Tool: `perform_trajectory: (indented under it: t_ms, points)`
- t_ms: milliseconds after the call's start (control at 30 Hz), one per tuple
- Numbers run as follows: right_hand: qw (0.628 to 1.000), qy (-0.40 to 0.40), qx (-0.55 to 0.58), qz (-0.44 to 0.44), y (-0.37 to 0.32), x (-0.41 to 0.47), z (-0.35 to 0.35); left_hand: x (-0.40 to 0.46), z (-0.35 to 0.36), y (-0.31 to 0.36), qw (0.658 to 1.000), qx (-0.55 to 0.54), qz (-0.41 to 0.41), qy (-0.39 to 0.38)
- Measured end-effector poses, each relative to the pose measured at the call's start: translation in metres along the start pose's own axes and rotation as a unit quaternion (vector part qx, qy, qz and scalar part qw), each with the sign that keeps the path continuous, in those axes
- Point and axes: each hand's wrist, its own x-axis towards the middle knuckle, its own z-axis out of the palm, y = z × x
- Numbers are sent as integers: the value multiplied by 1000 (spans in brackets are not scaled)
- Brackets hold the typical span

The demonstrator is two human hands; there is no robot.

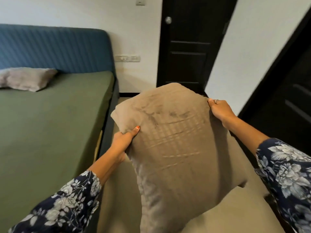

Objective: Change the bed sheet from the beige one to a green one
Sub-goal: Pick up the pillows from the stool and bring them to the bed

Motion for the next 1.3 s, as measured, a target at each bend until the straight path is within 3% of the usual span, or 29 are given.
perform_trajectory:
  t_ms: [133, 800, 1100, 1300]
  points:
    - [999, -39, 8, -28, -25, 62, 46, 46, -7, 17, 999, -9, -4, 33]
    - [976, -174, -7, -132, -243, 454, 337, 441, -41, 181, 982, -33, -4, 187]
    - [949, -225, -43, -217, -375, 627, 461, 613, -30, 256, 963, -103, -35, 248]
    - [929, -263, -62, -253, -450, 700, 579, 714, -78, 289, 959, -115, -15, 257]
